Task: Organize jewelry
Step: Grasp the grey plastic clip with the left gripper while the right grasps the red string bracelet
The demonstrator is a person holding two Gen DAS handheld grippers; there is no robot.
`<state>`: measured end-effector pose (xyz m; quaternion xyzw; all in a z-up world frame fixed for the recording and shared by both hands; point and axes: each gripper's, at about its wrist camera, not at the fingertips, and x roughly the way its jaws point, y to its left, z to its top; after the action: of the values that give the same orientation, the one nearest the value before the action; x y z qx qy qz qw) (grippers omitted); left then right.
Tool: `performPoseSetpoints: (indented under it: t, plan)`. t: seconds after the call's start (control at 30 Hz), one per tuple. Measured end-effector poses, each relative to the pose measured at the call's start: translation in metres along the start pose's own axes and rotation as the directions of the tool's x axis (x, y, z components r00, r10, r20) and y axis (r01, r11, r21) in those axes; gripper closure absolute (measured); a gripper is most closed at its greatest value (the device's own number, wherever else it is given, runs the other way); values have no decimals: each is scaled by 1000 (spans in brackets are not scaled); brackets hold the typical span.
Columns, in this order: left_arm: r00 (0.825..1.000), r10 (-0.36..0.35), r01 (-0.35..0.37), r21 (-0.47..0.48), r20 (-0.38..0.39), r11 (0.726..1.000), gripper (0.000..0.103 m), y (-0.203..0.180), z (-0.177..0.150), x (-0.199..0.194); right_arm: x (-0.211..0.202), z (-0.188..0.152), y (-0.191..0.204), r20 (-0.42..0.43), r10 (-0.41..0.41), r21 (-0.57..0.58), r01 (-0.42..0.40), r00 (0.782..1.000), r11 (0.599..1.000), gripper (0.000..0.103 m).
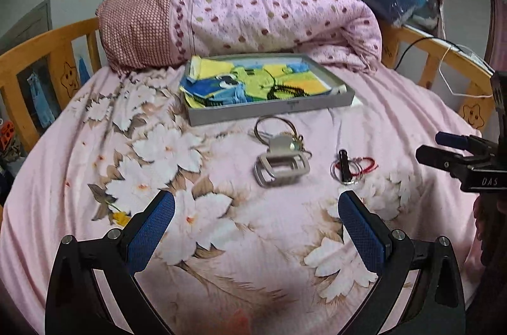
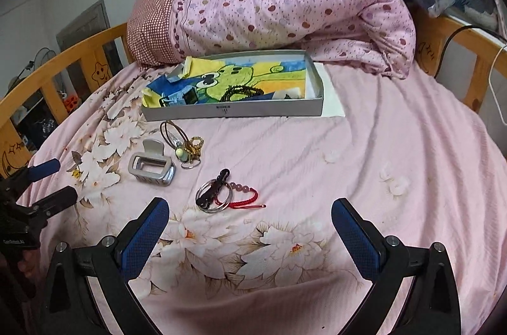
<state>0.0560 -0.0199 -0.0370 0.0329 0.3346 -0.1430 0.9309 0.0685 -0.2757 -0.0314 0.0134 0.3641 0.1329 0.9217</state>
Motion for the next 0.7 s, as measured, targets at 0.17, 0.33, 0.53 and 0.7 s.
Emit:
performPoseSetpoints:
  t: [0.17,0.33,0.53,0.7]
  plan:
    - [999,-5,4,-8,-34,1000,2,-2,-2,14,11,1,-15,-14,37,39,-36,999,999,0]
    - [997,-35,33,-35,-72,999,2,0,2,29,22,4,-33,-18,67,100,-65,998,993,1]
    - [991,-77,68,-80,-110,994,2,1,11,50,40,6,-39,-45,113,117,-107,993,987,29]
    - [986,-105,87,-139,-130,987,3,8,21,65,58,5,-33,-72,146,87,-140,987,986,48]
